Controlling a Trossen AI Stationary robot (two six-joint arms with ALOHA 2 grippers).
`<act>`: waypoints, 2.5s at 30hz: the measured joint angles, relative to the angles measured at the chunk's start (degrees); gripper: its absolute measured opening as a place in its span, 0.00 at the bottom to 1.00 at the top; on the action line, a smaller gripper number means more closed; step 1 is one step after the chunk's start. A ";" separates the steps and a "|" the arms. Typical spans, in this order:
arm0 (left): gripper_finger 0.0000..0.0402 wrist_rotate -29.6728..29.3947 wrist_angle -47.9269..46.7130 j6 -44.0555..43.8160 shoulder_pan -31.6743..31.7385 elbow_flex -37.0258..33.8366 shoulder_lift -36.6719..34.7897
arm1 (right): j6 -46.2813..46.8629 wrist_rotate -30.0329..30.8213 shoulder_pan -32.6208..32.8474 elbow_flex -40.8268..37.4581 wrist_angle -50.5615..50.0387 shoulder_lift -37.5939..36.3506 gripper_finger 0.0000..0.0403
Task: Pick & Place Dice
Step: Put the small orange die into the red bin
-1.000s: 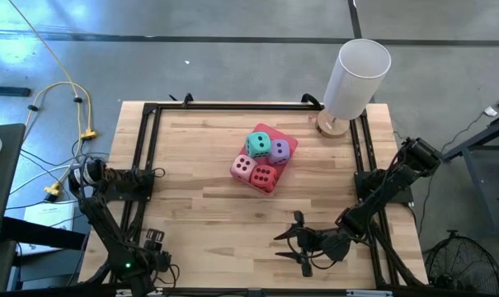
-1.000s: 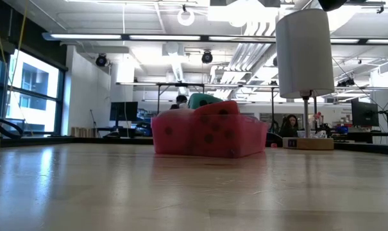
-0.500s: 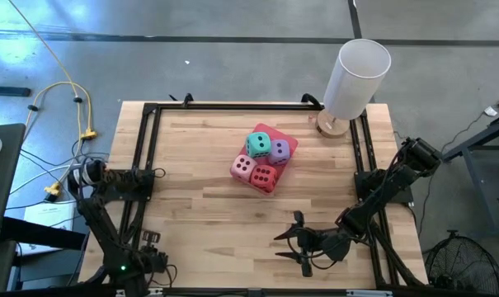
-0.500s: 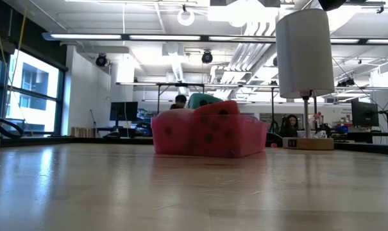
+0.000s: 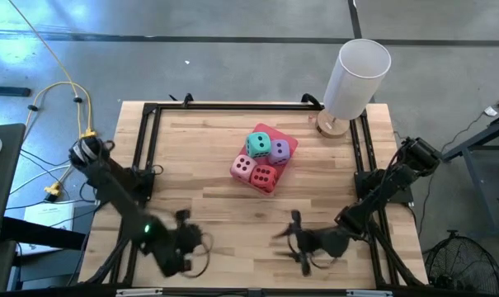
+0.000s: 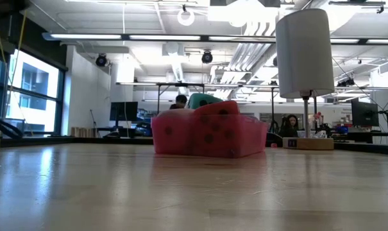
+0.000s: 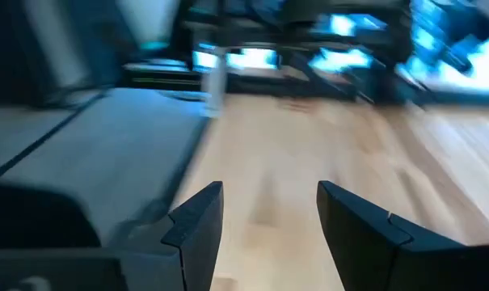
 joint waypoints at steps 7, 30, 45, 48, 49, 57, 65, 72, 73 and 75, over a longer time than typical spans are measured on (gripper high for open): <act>0.10 -6.07 19.90 25.74 13.15 0.00 -2.34 | -16.29 13.35 8.00 0.02 5.47 -0.18 0.48; 0.28 27.17 46.83 41.44 56.44 0.11 7.73 | -7.72 47.29 14.74 0.02 -12.63 -0.24 0.48; 0.31 23.29 53.98 42.72 57.17 0.15 13.92 | 1.43 39.71 14.70 0.02 -13.23 -0.26 0.48; 0.31 18.42 53.20 42.62 57.24 0.15 14.36 | 2.96 35.30 14.70 0.02 -13.90 -0.26 0.48; 0.31 18.15 52.30 42.35 57.27 0.14 14.43 | 3.38 34.21 14.71 0.02 -14.21 -0.26 0.48; 0.32 23.57 47.35 36.88 55.84 0.08 14.45 | 6.44 33.26 14.70 0.02 -16.25 -0.26 0.48; 0.32 24.00 45.93 36.75 53.53 0.11 14.38 | 5.48 33.30 14.03 0.02 -16.31 -0.26 0.48; 0.32 23.94 44.65 36.75 51.60 0.17 14.34 | 5.45 34.85 14.07 0.02 -16.79 -0.26 0.48; 0.32 23.88 44.18 36.75 51.22 0.19 14.32 | 5.44 35.67 14.07 0.02 -16.82 -0.26 0.48; 0.32 23.81 43.09 36.75 50.28 0.24 14.22 | 5.44 36.67 14.07 0.02 -16.80 -0.26 0.48</act>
